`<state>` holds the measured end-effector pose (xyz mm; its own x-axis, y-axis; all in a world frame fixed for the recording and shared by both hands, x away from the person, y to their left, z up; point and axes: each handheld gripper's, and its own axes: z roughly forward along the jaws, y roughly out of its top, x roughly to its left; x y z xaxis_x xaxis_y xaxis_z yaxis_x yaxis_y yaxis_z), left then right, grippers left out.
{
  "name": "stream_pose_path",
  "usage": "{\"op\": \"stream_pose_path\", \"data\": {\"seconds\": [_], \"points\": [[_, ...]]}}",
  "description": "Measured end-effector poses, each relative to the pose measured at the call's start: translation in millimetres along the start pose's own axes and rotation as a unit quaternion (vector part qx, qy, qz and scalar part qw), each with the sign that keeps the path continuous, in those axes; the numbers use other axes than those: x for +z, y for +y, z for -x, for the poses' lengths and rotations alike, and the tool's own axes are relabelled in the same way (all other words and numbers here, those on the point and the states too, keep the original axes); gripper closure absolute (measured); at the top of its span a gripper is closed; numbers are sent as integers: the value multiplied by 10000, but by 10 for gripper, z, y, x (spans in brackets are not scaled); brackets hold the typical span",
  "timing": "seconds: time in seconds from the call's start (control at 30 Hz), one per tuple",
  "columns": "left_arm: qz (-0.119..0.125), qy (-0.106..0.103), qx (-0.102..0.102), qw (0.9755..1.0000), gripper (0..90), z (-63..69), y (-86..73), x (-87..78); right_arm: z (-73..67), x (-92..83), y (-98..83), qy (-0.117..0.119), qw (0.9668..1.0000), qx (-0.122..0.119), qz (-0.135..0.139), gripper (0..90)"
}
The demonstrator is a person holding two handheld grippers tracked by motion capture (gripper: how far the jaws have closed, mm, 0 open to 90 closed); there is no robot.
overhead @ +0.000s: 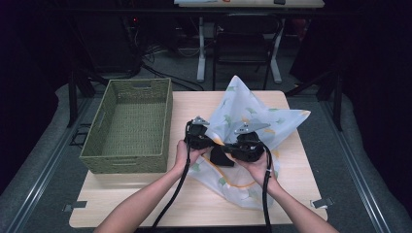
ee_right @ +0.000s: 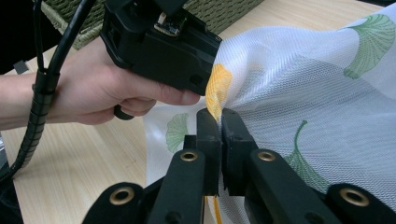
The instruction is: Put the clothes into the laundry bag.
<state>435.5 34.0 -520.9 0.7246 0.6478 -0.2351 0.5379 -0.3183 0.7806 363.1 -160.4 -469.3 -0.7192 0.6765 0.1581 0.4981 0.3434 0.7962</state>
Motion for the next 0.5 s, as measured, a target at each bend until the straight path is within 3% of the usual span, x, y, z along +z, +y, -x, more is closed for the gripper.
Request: {"op": "stream_pose_path", "data": {"seconds": [0.07,0.13,0.2,0.33,0.37,0.43,0.5], "points": [[101,-16,79,9999,879,-2,27,-14,4,-19,10,16,10000,33,65,874],[193,69,29,9998,879,16,35,-1,2,-28,14,10,10000,41,66,874],[263,-5,8,9997,879,8,51,7,9,-34,19,7,9999,36,99,874],[158,75,71,9998,875,16,18,58,15,-28,14,14,10000,49,30,873],[-14,80,81,9999,874,9,-38,73,29,-32,1,-14,10000,54,8,874],[1,104,52,9999,872,4,-80,87,36,-35,-7,-25,10000,76,-37,874],[-221,79,22,9997,862,-34,-183,98,60,-27,-26,1,9999,81,-121,874]]}}
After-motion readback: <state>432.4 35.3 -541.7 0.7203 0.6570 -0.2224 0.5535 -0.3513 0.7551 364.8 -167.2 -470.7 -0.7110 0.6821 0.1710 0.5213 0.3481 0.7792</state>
